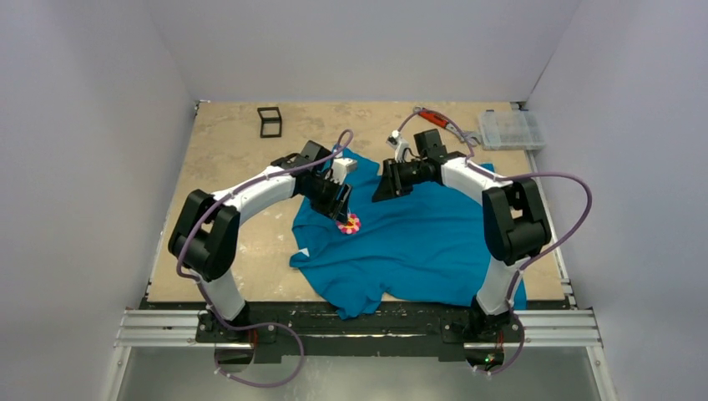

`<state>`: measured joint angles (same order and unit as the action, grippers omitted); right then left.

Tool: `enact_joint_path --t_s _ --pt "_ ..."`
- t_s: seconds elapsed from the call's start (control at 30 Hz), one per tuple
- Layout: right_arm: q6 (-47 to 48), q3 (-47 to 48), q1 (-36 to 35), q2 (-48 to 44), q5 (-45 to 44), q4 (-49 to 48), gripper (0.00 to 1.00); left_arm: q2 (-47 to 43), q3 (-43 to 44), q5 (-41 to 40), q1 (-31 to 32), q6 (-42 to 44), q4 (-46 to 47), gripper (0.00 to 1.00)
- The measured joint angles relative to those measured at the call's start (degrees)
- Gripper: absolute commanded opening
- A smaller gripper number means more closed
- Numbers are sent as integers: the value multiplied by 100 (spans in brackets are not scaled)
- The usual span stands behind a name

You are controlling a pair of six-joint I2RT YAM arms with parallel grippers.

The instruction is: Remove the brooch from the garment

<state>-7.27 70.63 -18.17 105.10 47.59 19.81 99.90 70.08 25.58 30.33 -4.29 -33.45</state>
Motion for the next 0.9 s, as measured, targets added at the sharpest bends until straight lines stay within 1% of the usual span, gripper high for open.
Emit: enact_joint_path --t_s 0.13,0.27,0.47,0.57,0.67,0.7,0.8,0.9 --pt "-203 -85 -243 205 4 -236 26 28 -179 188 -114 -479 133 53" --pt "-262 -85 -476 485 17 -361 22 114 -251 350 -175 -785 278 55" --pt "-278 -85 -621 879 20 -393 22 426 -249 466 -219 -990 319 55" --pt "-278 -85 -616 994 20 -398 22 271 -378 361 -216 -903 522 55" --pt "-278 -81 -614 1014 24 -393 22 -400 -850 17 -179 -496 876 52" --pt "-278 -72 -614 1014 33 -393 22 -726 -1049 -164 -131 -214 1003 51" --pt "-275 -48 -614 1014 74 -391 22 -1550 -1478 -678 205 787 1397 49" --pt "-273 -48 -614 1014 138 -385 23 -1926 -1784 -1005 682 1978 1829 48"
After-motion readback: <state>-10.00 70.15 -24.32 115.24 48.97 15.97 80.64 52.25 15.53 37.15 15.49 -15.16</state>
